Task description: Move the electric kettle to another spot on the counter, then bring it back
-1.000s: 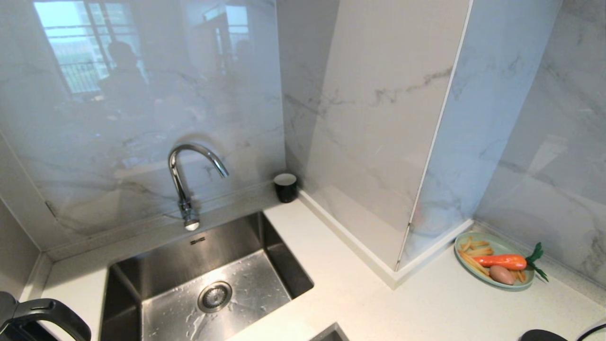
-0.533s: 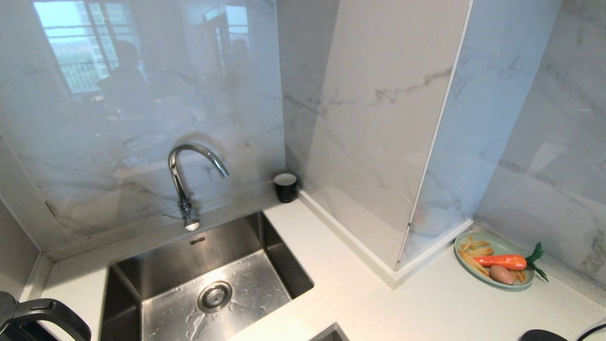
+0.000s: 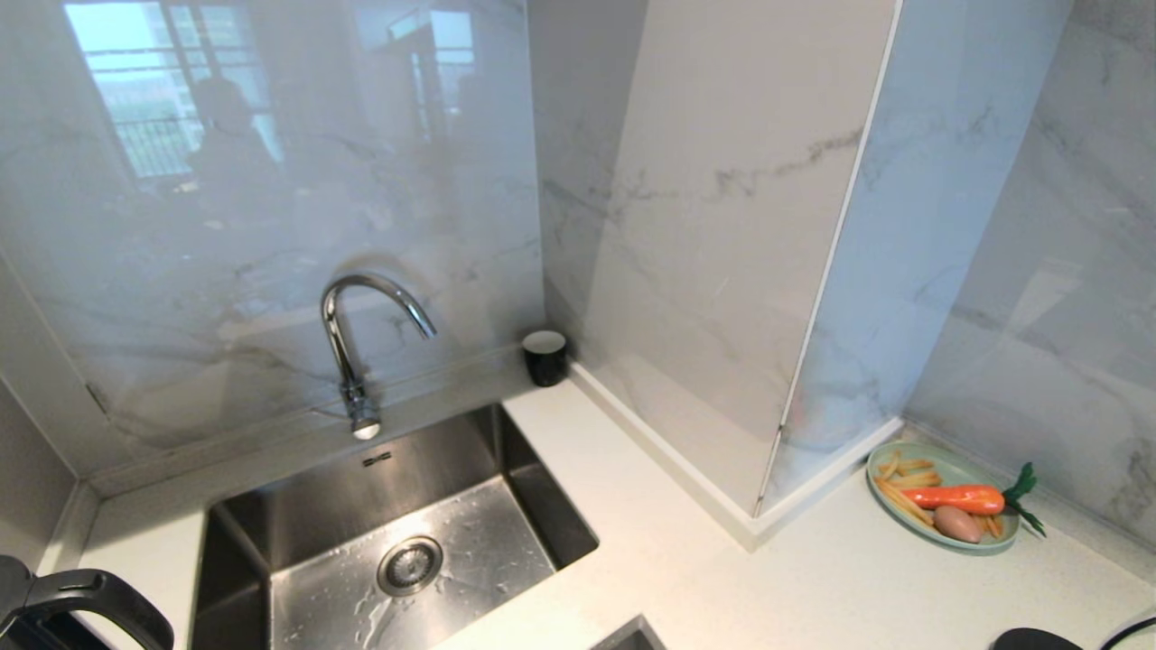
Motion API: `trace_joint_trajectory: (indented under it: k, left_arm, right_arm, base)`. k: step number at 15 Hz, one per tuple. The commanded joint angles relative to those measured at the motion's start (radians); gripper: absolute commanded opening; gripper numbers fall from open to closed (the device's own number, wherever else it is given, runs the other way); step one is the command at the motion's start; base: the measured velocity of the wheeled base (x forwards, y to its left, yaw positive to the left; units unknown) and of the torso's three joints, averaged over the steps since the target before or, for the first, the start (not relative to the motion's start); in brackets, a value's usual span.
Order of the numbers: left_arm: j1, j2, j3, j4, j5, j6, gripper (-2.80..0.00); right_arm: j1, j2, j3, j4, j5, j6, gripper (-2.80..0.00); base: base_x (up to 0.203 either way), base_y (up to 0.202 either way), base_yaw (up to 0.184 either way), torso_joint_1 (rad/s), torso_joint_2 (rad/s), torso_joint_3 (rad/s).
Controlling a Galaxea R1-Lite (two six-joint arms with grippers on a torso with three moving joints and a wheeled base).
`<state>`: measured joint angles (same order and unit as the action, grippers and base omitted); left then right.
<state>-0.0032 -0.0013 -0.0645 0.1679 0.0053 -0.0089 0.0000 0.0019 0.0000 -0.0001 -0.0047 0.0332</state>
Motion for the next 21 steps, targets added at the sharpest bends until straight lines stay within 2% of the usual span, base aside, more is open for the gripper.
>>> trace_joint_trajectory:
  k: [1, 21]
  left_arm:
    - [0.0, 0.0, 0.0, 0.001, 0.001, 0.0, -2.8]
    - [0.0, 0.0, 0.0, 0.001, 0.001, 0.0, -2.8]
  right_arm:
    - [0.0, 0.0, 0.0, -0.001, 0.0, 0.001, -2.8]
    - [0.0, 0.0, 0.0, 0.0, 0.0, 0.004, -2.8]
  base:
    - [0.0, 0.0, 0.0, 0.0, 0.0, 0.0]
    - [0.0, 0.0, 0.0, 0.0, 0.0, 0.0]
